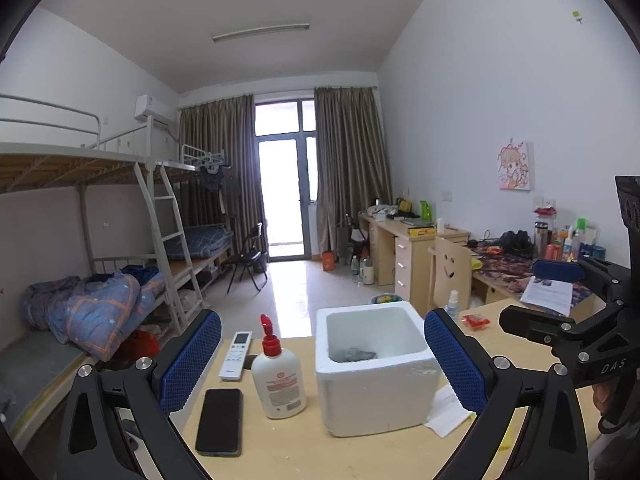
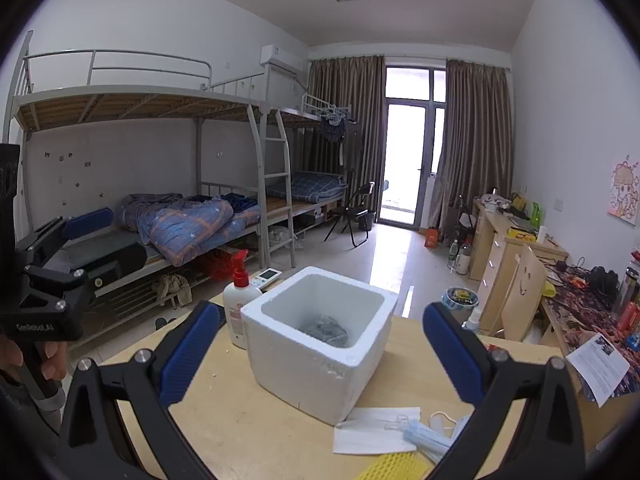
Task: Organize soft objects
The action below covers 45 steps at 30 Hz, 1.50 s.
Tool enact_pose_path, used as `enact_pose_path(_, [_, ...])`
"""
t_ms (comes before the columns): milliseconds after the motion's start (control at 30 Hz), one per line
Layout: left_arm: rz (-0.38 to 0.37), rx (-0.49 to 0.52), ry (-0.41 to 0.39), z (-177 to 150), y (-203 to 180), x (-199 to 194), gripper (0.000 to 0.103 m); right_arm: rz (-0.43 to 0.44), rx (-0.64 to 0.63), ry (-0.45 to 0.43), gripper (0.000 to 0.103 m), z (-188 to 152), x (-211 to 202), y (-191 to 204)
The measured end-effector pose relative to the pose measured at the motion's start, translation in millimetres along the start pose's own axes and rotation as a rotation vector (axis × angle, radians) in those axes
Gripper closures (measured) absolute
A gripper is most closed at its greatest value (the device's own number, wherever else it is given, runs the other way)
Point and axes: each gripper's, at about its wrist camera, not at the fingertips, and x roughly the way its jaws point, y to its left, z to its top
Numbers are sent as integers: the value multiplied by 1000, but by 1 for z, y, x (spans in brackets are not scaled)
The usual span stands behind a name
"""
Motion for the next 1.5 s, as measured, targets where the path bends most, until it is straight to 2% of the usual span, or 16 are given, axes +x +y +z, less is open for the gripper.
enact_pose_path(533, [-56, -6, -14, -13, -15, -36, 1, -31, -3, -13, 0, -25, -40, 8])
enact_pose_path(633, [-48, -9, -29, -19, -17, -43, 1, -39, 1, -25, 0, -30, -48, 8])
enact_pose_path(1233, [-68, -38, -36, -68, -29, -58, 1, -55, 58, -50, 0, -89, -71, 9])
enact_pose_path(1367, [-62, -55, -48, -88, -36, -58, 1, -68, 83, -55, 0, -103, -72, 7])
enact_pose_path(1500, [-81, -69, -26, -105, -41, -53, 1, -75, 100, -49, 0, -120, -69, 8])
